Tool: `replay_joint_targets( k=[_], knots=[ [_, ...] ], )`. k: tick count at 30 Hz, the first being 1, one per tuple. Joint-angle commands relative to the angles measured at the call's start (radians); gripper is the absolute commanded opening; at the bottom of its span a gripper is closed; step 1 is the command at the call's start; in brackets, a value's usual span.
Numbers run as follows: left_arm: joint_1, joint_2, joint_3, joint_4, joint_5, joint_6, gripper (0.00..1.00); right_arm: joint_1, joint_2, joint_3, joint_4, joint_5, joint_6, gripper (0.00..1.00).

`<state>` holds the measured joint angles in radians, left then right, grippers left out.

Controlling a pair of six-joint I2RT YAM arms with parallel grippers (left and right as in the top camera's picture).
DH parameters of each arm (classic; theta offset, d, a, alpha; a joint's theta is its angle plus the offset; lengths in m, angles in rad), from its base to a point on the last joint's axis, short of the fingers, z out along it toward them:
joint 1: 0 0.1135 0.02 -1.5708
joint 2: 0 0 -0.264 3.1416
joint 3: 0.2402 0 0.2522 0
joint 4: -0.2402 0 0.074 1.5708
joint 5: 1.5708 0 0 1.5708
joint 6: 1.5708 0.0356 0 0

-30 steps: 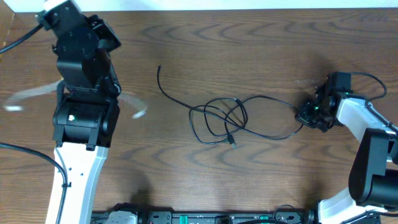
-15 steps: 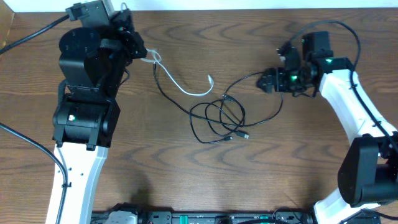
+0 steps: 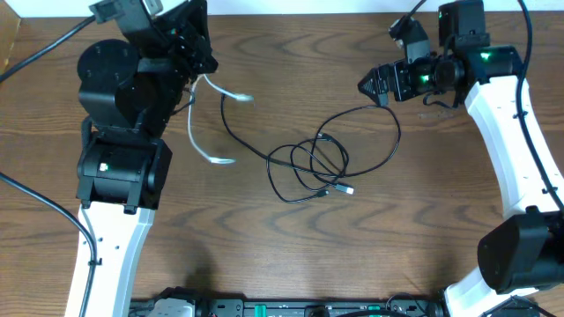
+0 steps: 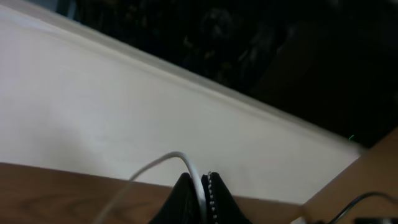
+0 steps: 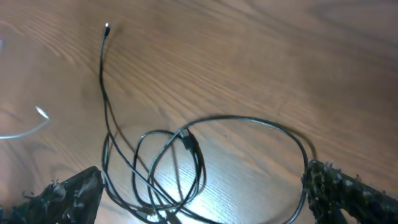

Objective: Untangle cables

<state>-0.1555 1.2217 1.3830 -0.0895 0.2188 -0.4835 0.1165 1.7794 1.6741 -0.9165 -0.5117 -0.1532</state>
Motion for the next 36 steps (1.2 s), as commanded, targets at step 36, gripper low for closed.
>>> replay_joint_targets(
  k=[36],
  knots=[
    [-0.054,0.019,0.024,-0.319,-0.039,-0.848,0.07,0.326,-0.002,0.017,0.579,-0.603,0.051,0.85]
  ],
)
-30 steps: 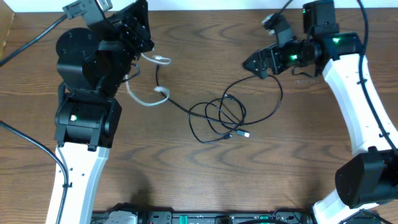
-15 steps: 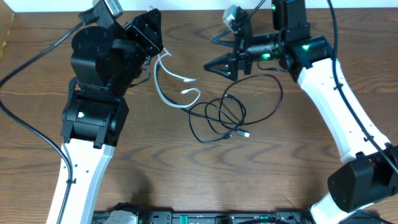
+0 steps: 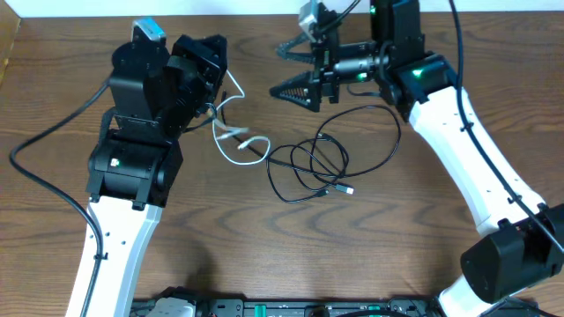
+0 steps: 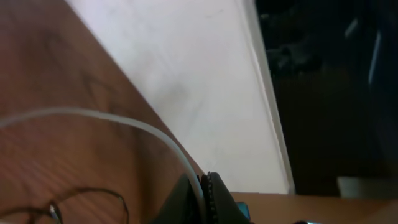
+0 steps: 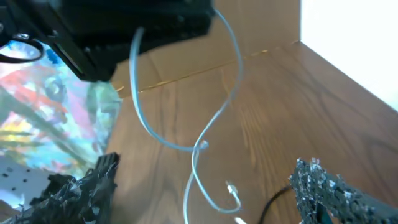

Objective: Untangle cables

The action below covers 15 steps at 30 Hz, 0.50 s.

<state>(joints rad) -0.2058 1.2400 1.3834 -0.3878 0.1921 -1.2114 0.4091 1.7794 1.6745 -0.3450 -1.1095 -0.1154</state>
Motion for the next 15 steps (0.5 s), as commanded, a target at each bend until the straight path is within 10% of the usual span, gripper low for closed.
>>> replay_joint_targets(
  k=[1,15],
  knots=[
    [-0.003,0.0,0.024,-0.034,-0.013,-0.142,0.07,0.043,-0.002,0.017,0.014,0.008,0.013,0.85],
    [-0.003,0.0,0.024,-0.075,0.071,-0.189,0.08,0.158,-0.001,0.017,0.051,0.177,0.014,0.62]
  ],
)
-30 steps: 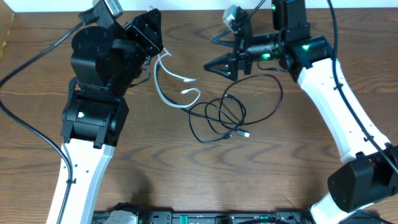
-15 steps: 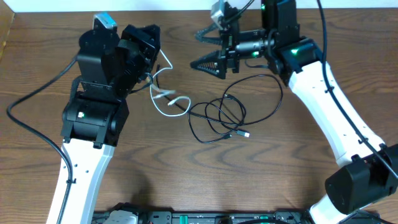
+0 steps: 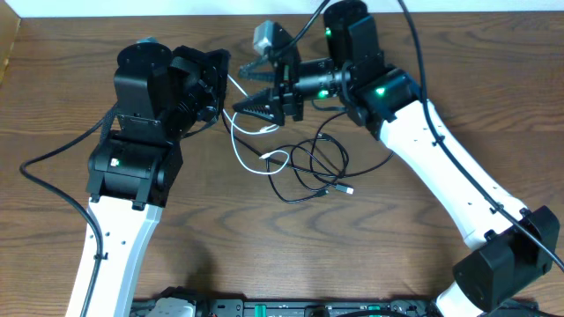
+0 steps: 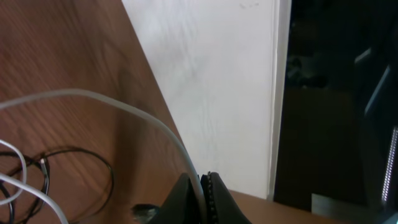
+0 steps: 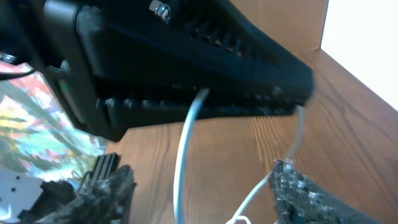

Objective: Untangle cables

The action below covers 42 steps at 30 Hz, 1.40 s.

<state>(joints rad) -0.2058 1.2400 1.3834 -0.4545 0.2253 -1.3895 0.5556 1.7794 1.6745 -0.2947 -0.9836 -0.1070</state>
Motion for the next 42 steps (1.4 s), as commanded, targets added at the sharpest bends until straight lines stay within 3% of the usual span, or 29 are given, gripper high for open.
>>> replay_joint_targets(
  k=[1,4,5,9,14,20,24,34,42],
  knots=[
    [-0.003,0.0,0.024,-0.014,0.037,-0.011,0.08,0.013,-0.001,0.017,0.001,0.051,0.006,0.6],
    [-0.003,0.0,0.024,-0.029,0.049,-0.011,0.08,0.014,-0.001,0.017,0.002,0.051,0.006,0.47],
    [-0.003,0.0,0.024,-0.032,0.052,-0.011,0.08,0.014,-0.001,0.017,0.004,0.051,0.006,0.33],
    [-0.003,0.0,0.024,-0.042,0.051,-0.011,0.08,0.014,-0.001,0.017,0.005,0.055,0.017,0.01],
    [-0.003,0.0,0.024,-0.069,0.043,0.01,0.08,0.001,-0.001,0.017,0.007,0.126,0.096,0.01],
    [-0.003,0.001,0.024,-0.072,0.035,0.159,0.54,-0.069,-0.001,0.017,-0.049,0.301,0.211,0.01],
    [-0.003,0.001,0.024,-0.072,0.035,0.274,0.68,-0.147,-0.001,0.017,-0.053,0.323,0.246,0.01],
    [-0.003,0.001,0.024,-0.073,0.026,0.477,0.7,-0.433,-0.001,0.017,0.153,0.323,0.481,0.01],
    [-0.003,0.001,0.024,-0.08,0.026,0.481,0.7,-0.696,-0.001,0.017,0.172,0.414,0.589,0.01]
  ],
)
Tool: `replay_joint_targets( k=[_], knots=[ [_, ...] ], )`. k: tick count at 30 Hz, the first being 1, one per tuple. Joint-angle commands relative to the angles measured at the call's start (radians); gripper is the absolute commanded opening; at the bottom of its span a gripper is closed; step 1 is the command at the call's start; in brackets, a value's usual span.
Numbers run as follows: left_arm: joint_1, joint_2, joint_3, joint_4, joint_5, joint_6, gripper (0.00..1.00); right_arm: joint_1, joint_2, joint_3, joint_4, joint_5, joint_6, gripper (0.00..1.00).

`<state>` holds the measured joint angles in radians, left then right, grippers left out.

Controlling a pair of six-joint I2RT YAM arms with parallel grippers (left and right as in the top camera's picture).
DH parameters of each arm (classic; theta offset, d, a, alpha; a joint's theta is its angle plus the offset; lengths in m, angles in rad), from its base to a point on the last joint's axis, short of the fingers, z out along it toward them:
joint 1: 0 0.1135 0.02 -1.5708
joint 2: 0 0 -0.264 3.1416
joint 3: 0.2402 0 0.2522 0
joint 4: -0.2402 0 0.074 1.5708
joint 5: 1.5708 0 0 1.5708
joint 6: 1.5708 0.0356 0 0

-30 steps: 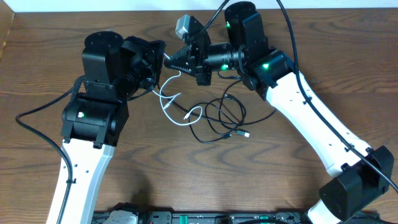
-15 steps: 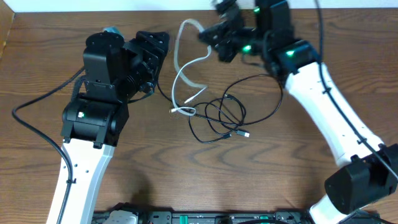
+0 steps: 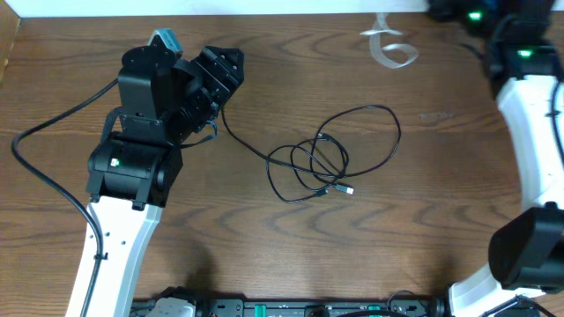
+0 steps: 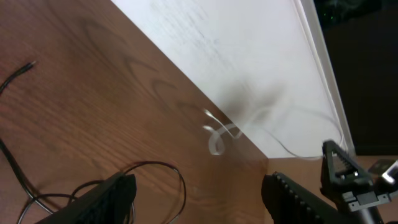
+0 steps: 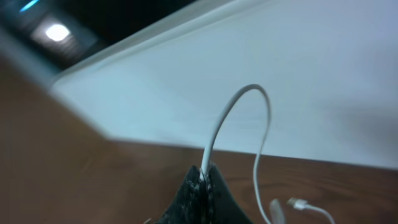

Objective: Untangle cables

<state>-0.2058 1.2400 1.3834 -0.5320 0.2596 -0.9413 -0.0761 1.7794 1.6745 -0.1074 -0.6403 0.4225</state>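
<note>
A thin black cable (image 3: 328,160) lies in loose tangled loops mid-table, one end trailing towards my left gripper (image 3: 225,72). That gripper (image 4: 199,200) is open with nothing in it; a black loop (image 4: 163,167) shows ahead of it. A white cable (image 3: 389,47) curls at the far right back edge, apart from the black one. My right gripper (image 5: 205,177) is shut on the white cable (image 5: 263,113), whose connector (image 5: 300,203) dangles beside it. In the overhead view the right gripper (image 3: 438,11) sits at the top edge.
A white wall (image 4: 249,56) borders the back edge of the wooden table (image 3: 264,255). The left arm's own black lead (image 3: 53,123) hangs at the left.
The left gripper has let go of the white cable and stands open. The right gripper, open beside it before, is now shut on that cable at the far right back edge.
The left gripper first held the white cable at the far left, with the right gripper open near the black cable's right end. The right gripper then stood open in the middle, then beside the left gripper. Now it holds the white cable, away from the black tangle.
</note>
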Motion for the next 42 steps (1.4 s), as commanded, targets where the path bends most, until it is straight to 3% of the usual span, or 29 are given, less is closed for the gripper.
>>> replay_joint_targets(
  k=[1,9,15,21,26,38,39,40,42],
  knots=[
    [-0.003,0.001,0.024,-0.002,-0.008,0.032,0.7,-0.092,-0.001,0.017,-0.029,0.115,0.059,0.01],
    [-0.003,0.001,0.024,-0.003,0.018,0.048,0.7,-0.266,0.036,0.017,-0.067,0.515,-0.063,0.01],
    [-0.003,0.001,0.024,-0.003,0.018,0.048,0.7,-0.419,0.179,0.145,-0.14,0.385,-0.064,0.01],
    [-0.003,0.002,0.024,-0.003,0.017,0.051,0.7,-0.53,0.43,0.592,-0.436,0.281,-0.092,0.01],
    [-0.003,0.008,0.024,-0.003,0.017,0.051,0.7,-0.563,0.557,0.847,-0.542,0.282,-0.106,0.01],
    [-0.003,0.06,0.024,-0.003,0.021,0.05,0.64,-0.569,0.671,0.858,-0.526,0.418,-0.184,0.01],
    [-0.003,0.063,0.024,-0.003,0.021,0.05,0.65,-0.569,0.688,0.858,-0.534,0.418,-0.184,0.06],
    [-0.003,0.064,0.024,-0.003,0.021,0.05,0.64,-0.569,0.705,0.858,-0.541,0.417,-0.184,0.19],
    [-0.003,0.068,0.024,-0.003,0.021,0.051,0.65,-0.569,0.735,0.858,-0.565,0.413,-0.184,0.6]
  ],
)
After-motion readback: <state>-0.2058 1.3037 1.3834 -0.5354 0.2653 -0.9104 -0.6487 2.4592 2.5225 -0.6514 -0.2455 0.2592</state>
